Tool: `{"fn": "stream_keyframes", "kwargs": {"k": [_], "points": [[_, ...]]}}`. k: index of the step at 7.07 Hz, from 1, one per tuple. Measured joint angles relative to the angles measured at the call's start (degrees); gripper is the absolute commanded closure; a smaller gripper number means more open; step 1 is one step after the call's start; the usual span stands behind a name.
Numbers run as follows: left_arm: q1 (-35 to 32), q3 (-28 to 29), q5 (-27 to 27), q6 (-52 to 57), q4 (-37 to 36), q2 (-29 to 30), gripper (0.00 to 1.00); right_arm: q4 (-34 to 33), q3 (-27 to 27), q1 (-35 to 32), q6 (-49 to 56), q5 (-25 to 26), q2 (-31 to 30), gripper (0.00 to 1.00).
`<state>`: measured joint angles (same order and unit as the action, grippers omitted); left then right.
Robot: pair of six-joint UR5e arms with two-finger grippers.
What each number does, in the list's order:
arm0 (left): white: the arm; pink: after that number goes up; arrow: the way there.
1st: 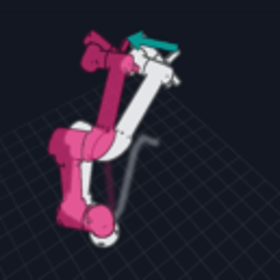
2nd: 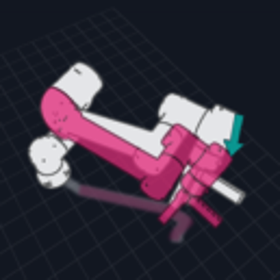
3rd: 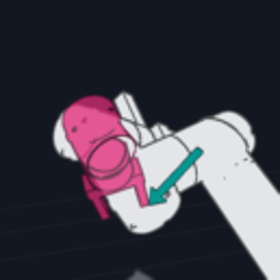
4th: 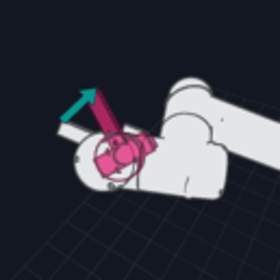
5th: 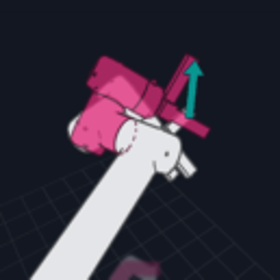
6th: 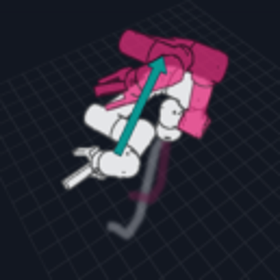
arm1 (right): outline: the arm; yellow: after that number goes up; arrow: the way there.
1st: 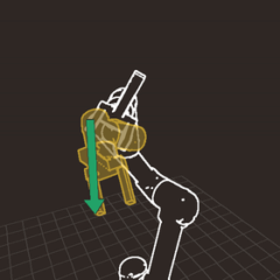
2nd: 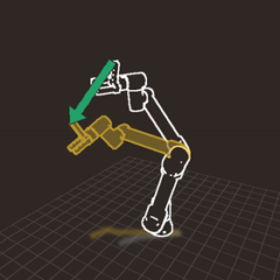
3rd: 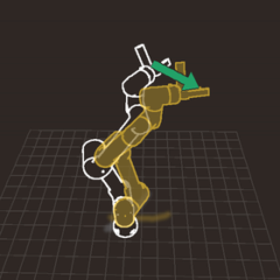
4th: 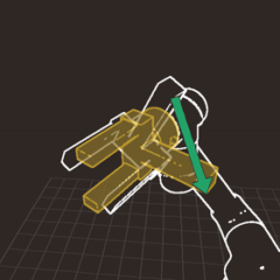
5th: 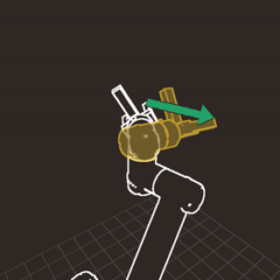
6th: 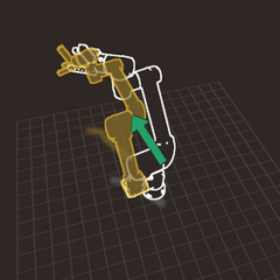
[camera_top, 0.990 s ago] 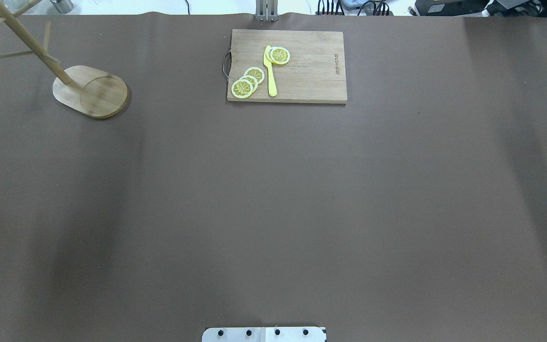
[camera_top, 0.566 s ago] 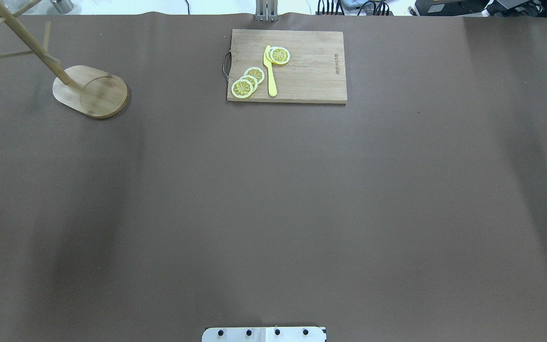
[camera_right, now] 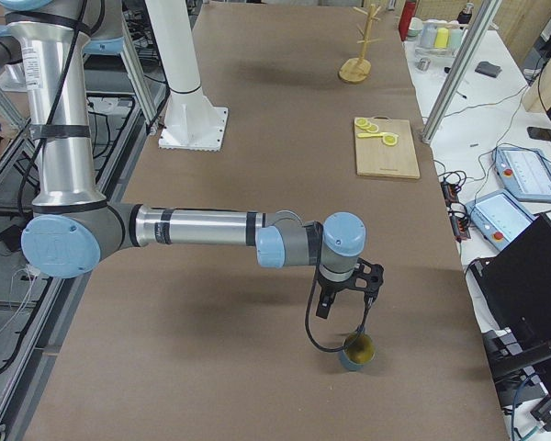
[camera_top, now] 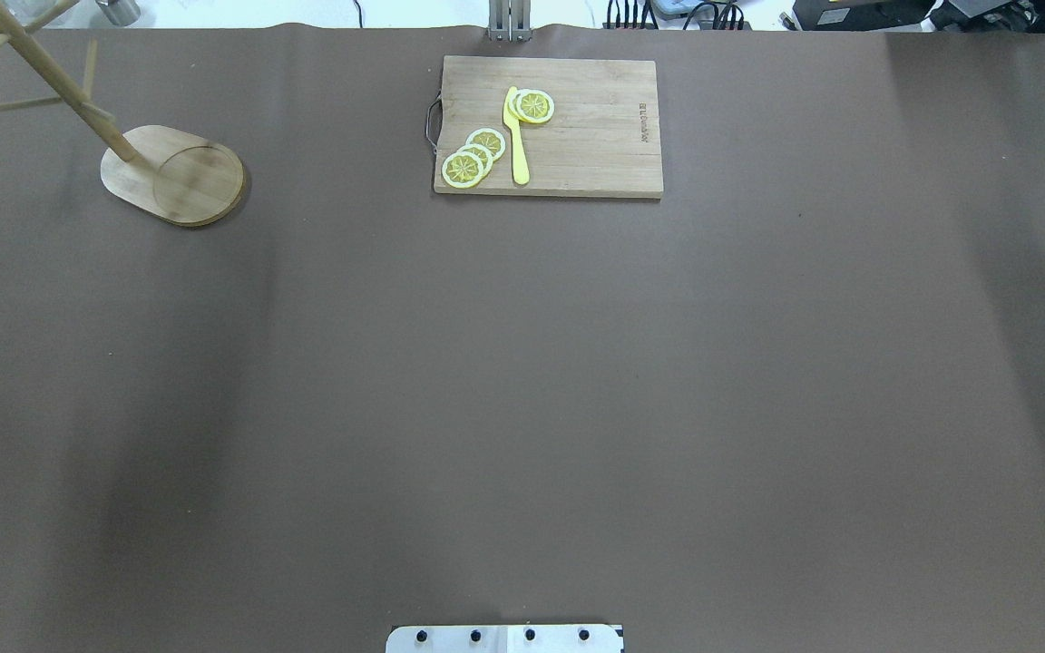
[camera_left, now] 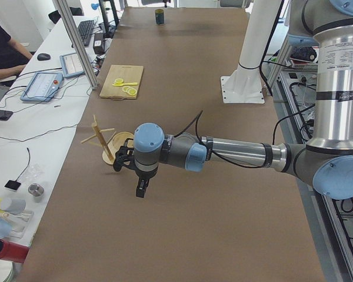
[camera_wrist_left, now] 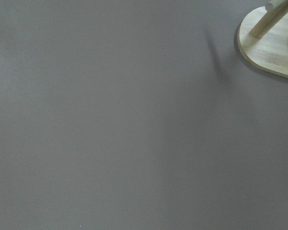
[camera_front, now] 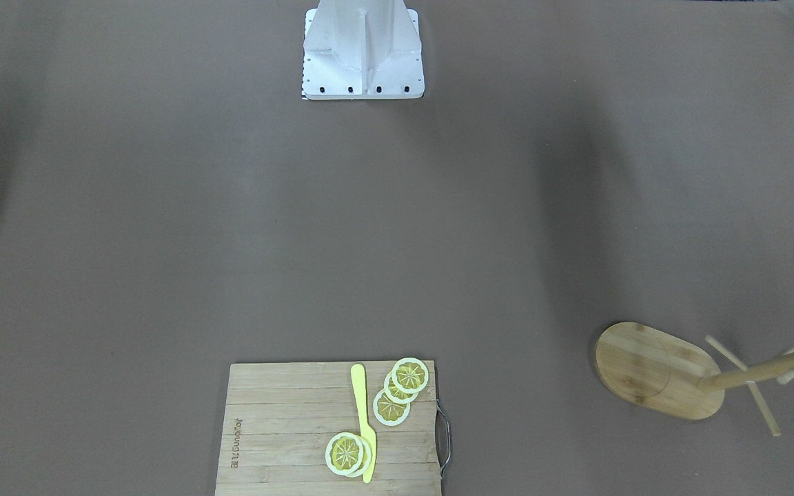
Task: Hang cup on storage rack
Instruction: 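Lower the right gripper onto the blue mug and close on it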
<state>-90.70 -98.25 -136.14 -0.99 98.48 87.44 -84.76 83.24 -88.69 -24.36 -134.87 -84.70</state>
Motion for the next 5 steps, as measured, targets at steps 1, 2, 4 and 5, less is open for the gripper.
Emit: {"fn": "stream_keyframes", "kwargs": {"k": [1,2,4,5], "points": [[0.0,-0.8,0.0,0.0,-0.2,0.0,0.01,0.1,-5.0,-0.9,-0.6,0.0,2.6,0.00],[0.0,-1.6,0.0,-0.1,-0.4,-0.1,0.01,0.1,-8.2,-1.8,-0.8,-0.1,4.0,0.00],[0.0,-2.3,0.0,-0.1,-0.6,-0.1,0.01,4.0,-14.8,-3.4,-3.0,0.2,5.8,0.00],[0.0,-2.5,0.0,-0.1,-0.6,-0.1,0.01,9.5,-19.9,-3.7,-5.9,1.0,7.1,0.00]]}}
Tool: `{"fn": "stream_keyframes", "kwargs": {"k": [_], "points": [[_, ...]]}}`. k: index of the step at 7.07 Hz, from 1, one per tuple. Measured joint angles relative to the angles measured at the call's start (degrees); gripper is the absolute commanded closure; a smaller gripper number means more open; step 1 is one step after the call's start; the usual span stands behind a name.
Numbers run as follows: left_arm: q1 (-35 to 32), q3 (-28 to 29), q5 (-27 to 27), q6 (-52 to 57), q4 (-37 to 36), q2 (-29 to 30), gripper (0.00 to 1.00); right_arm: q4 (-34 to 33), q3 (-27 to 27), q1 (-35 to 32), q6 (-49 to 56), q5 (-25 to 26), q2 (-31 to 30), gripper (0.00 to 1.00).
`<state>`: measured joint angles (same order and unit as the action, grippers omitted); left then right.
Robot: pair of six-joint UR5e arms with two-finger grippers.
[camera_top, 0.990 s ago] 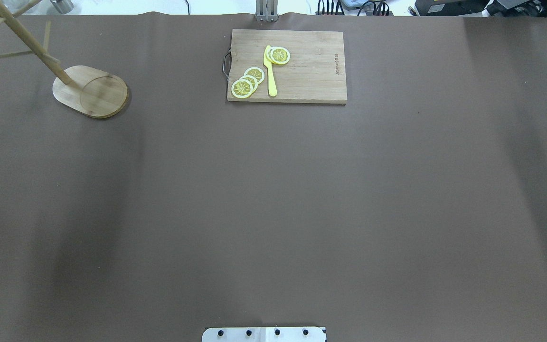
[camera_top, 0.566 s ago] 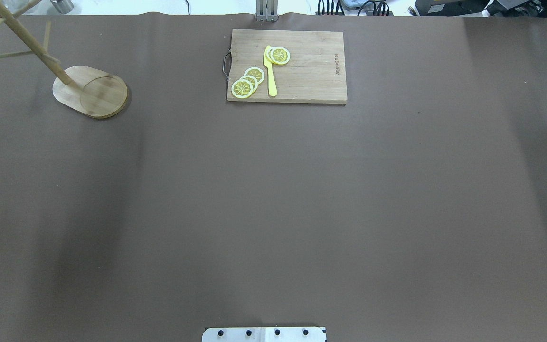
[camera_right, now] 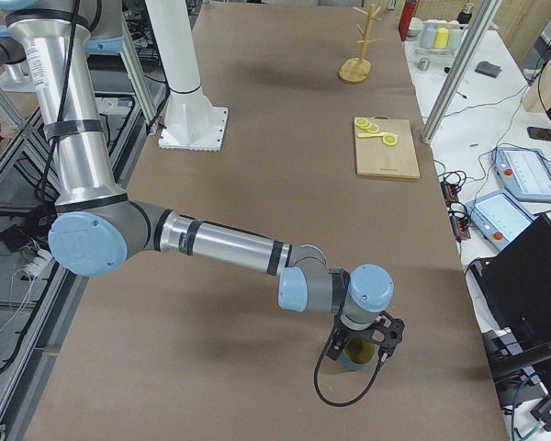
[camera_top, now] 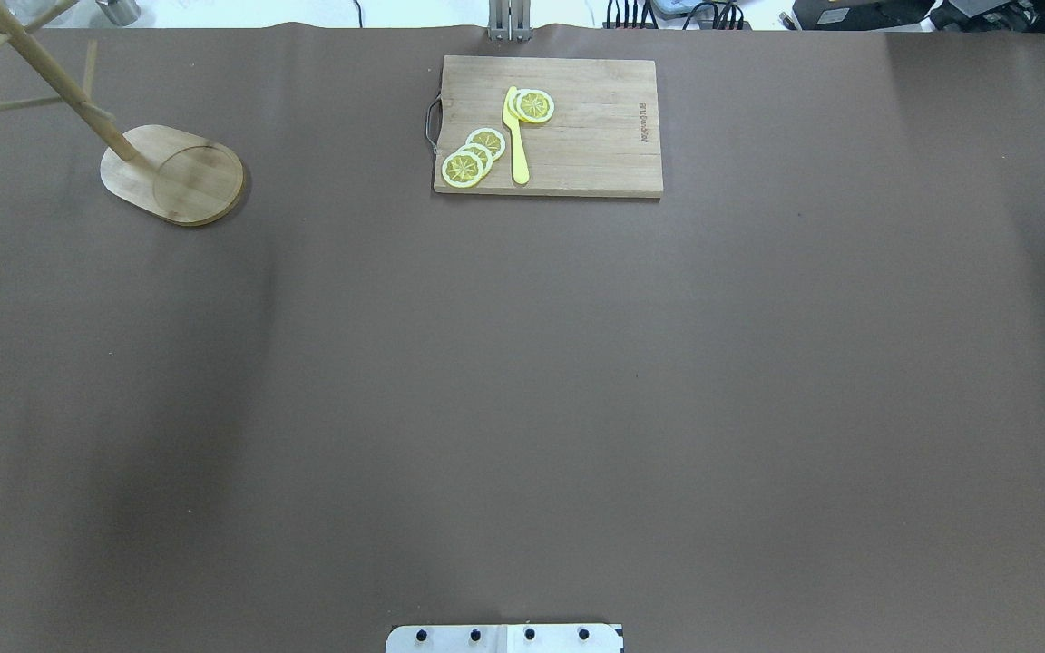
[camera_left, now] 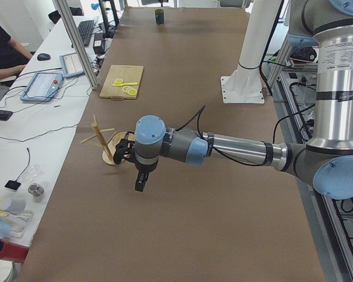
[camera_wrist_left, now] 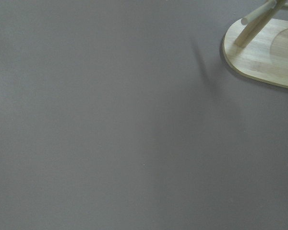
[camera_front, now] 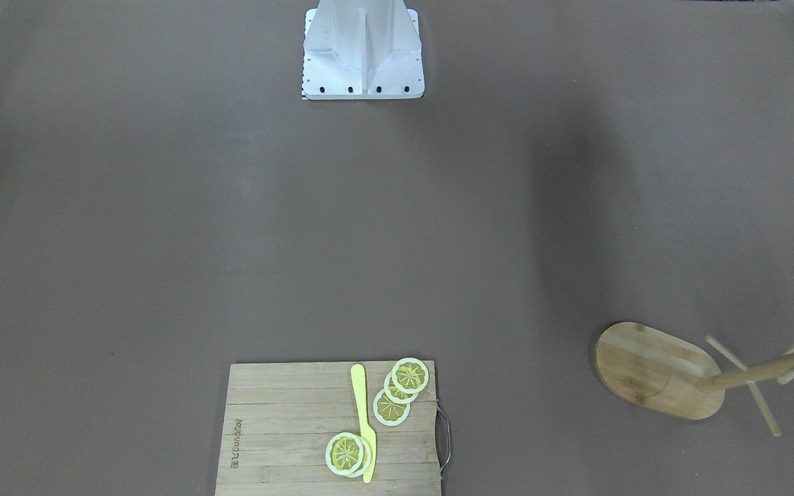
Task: Hang cup on storage rack
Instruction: 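Lower the right gripper onto the blue mug and close on it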
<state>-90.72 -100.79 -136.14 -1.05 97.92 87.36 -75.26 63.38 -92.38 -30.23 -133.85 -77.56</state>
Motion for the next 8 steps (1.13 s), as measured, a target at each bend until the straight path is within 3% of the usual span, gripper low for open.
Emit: {"fn": "stream_keyframes", "kwargs": {"k": [2,8], "points": [[-0.1,-0.3,-0.1,0.0,0.0,0.0,0.01,8.0,-7.4,-0.1,-4.8,3.1,2.8,0.00],[0.1,0.2,-2.0,0.0,0.0,0.2,0.01,12.0,-11.6,1.0,-6.9,4.5,3.7,0.00]]}}
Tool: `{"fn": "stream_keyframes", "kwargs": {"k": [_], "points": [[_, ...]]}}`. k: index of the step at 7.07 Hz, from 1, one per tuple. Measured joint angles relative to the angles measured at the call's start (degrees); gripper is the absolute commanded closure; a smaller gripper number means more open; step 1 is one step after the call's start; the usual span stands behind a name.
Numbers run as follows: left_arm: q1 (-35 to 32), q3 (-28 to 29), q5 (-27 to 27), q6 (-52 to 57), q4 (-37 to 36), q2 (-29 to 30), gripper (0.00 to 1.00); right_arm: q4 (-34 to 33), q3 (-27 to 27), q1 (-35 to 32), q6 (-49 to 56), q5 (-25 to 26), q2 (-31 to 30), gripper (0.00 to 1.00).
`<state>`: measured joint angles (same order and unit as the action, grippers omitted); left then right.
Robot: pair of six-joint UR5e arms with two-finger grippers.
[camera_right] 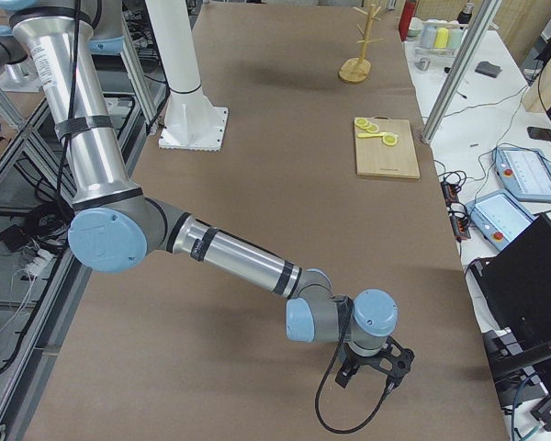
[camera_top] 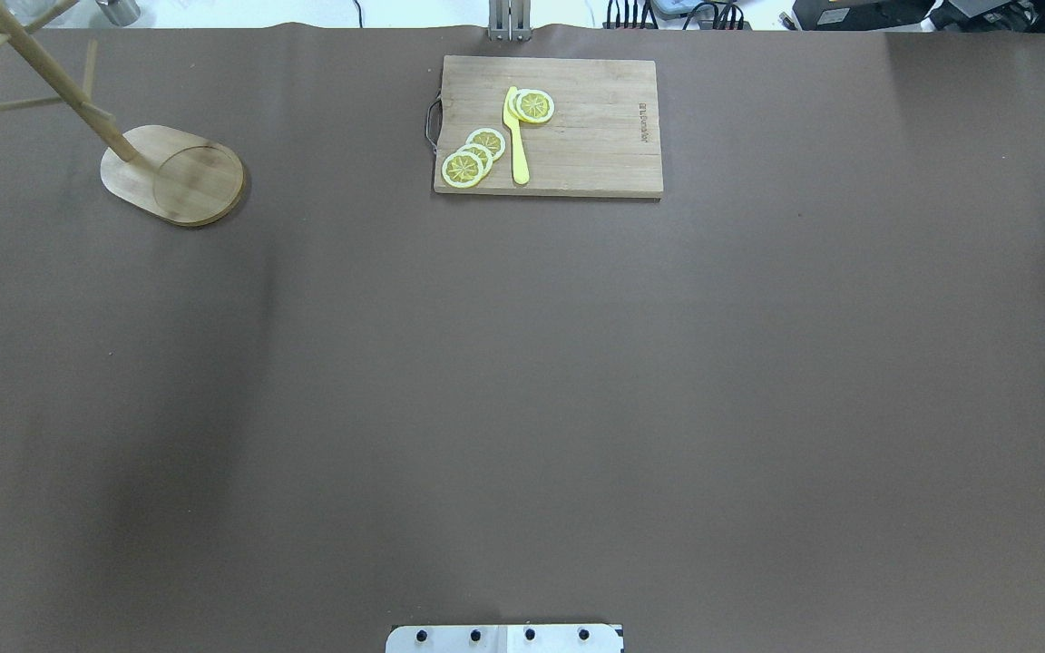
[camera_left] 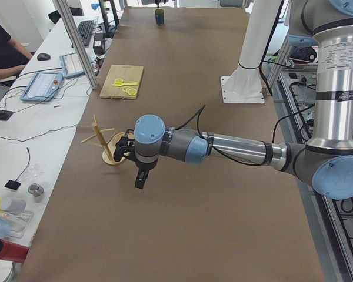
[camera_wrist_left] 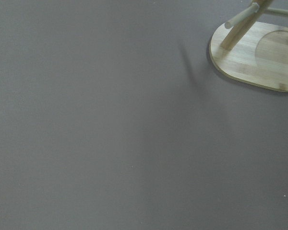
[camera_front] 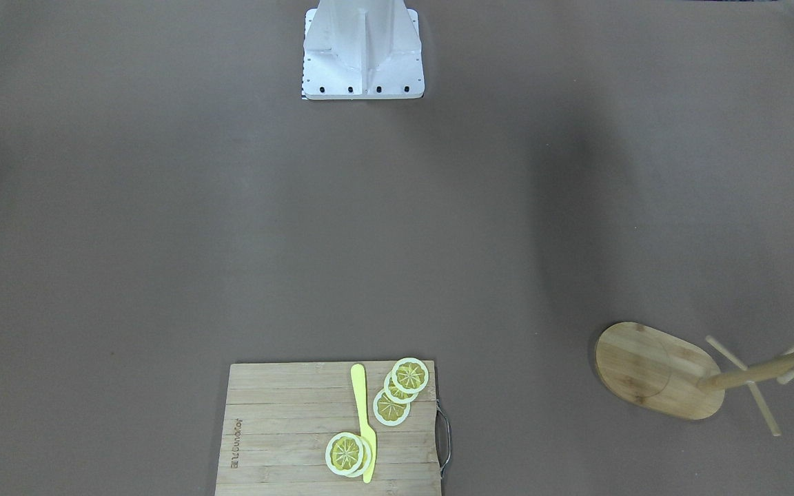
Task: Hang cup on storage rack
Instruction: 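Lower the right gripper onto the blue mug and close on it, then carry the blue mug with the right gripper toward the table center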
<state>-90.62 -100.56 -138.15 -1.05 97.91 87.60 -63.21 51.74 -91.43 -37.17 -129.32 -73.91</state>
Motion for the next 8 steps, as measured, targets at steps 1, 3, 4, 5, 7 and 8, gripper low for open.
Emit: {"fn": "stream_keyframes", "kwargs": {"k": [1,3,4,5,7,8], "points": [[0.0,0.1,0.0,0.0,0.0,0.0,0.01,2.2,-1.6,0.7,0.0,0.2,0.0,0.00],[0.0,0.3,0.0,0.0,0.0,0.1,0.01,4.2,-3.1,1.3,0.0,0.2,-0.3,0.07],[0.0,0.3,0.0,0.0,0.0,0.1,0.01,4.6,-3.3,1.4,0.0,0.2,-0.4,0.82],[0.0,0.4,0.0,0.0,0.0,0.1,0.01,4.8,-3.3,1.5,0.0,0.3,-0.4,1.00],[0.0,0.4,0.0,-0.1,-0.1,0.1,0.01,4.8,-3.0,3.1,0.0,2.8,-0.2,1.00],[0.0,0.5,0.0,-0.1,-0.1,0.2,0.01,4.8,-3.0,4.3,-0.3,3.9,0.0,1.00]]}}
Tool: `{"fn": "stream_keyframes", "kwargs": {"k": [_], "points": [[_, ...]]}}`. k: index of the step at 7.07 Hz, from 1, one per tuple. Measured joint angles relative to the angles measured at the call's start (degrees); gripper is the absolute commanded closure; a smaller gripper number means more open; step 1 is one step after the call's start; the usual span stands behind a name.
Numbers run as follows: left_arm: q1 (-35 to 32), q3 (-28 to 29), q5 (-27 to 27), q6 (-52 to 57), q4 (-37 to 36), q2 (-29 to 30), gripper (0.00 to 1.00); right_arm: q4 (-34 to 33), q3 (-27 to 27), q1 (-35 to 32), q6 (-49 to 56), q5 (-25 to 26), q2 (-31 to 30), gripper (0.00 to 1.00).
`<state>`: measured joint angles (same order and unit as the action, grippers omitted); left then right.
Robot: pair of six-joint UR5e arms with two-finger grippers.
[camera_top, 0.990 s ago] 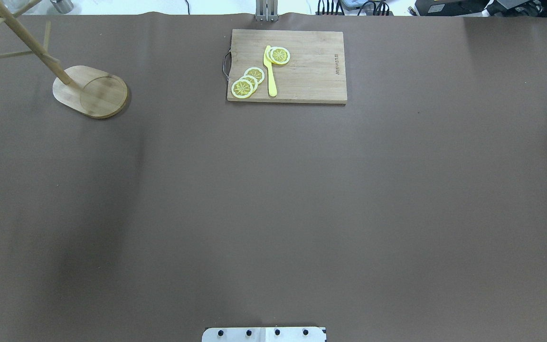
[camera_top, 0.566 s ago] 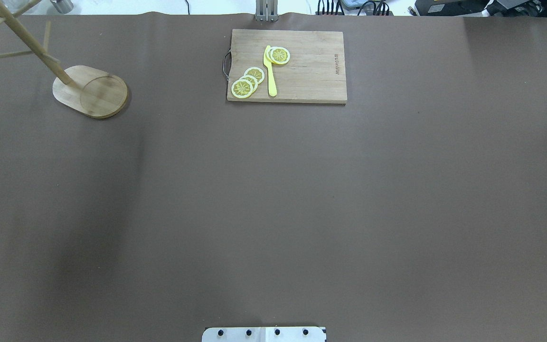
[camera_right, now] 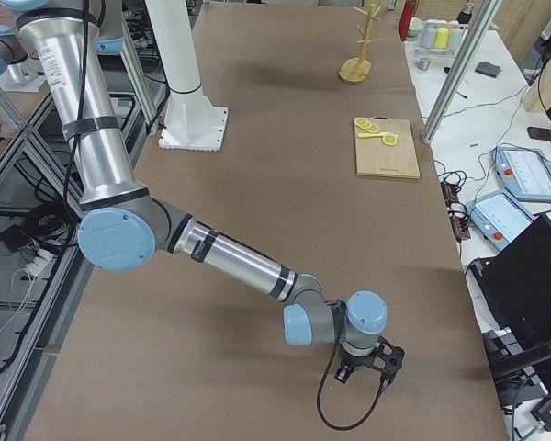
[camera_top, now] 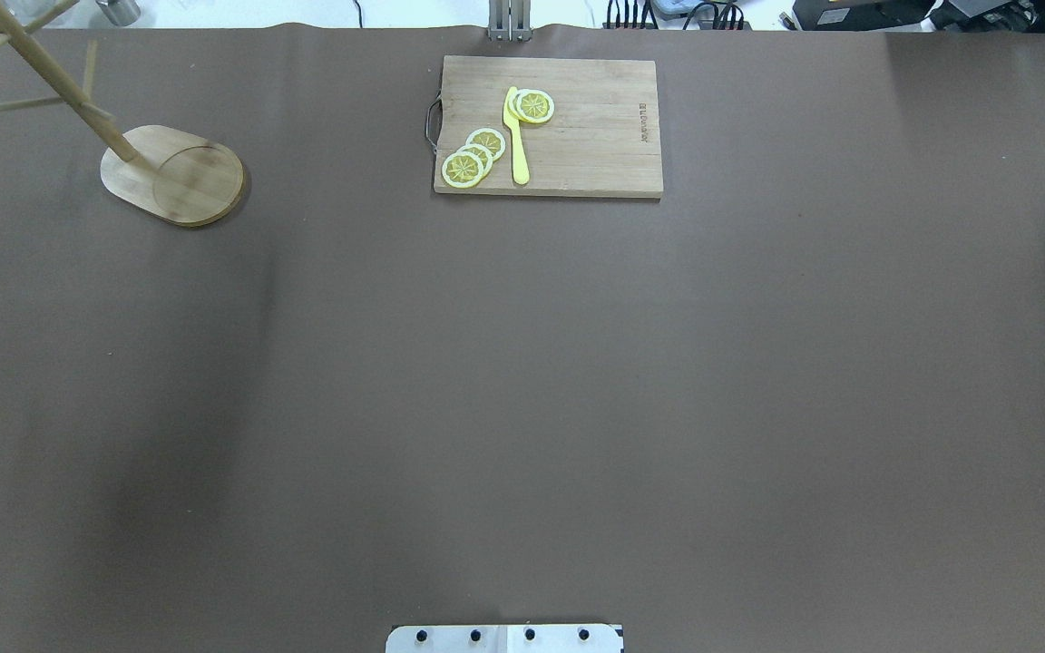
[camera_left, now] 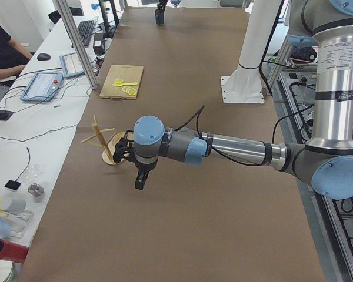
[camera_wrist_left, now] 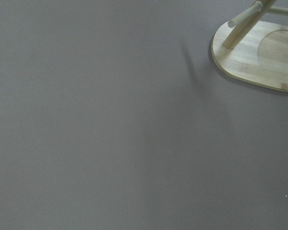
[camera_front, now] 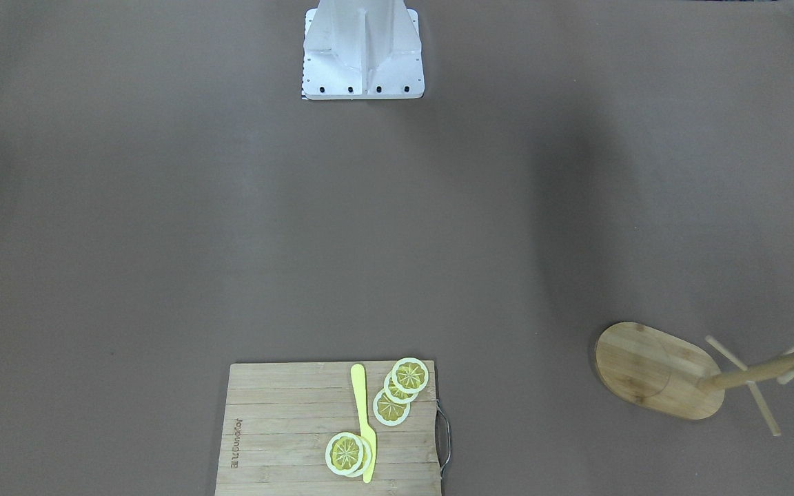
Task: Hang cup on storage rack
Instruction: 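Carry the blue mug with the right gripper toward the table center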
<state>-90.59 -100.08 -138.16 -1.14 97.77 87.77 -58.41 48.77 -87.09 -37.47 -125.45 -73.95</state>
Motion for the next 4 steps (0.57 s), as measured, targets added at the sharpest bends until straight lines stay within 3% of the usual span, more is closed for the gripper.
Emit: {"fn": "stream_keyframes", "kwargs": {"k": [4], "points": [[0.0,0.8,0.0,0.0,0.0,0.0,0.01,-0.5,2.8,-1.3,-3.5,0.6,4.2,1.00]]}}
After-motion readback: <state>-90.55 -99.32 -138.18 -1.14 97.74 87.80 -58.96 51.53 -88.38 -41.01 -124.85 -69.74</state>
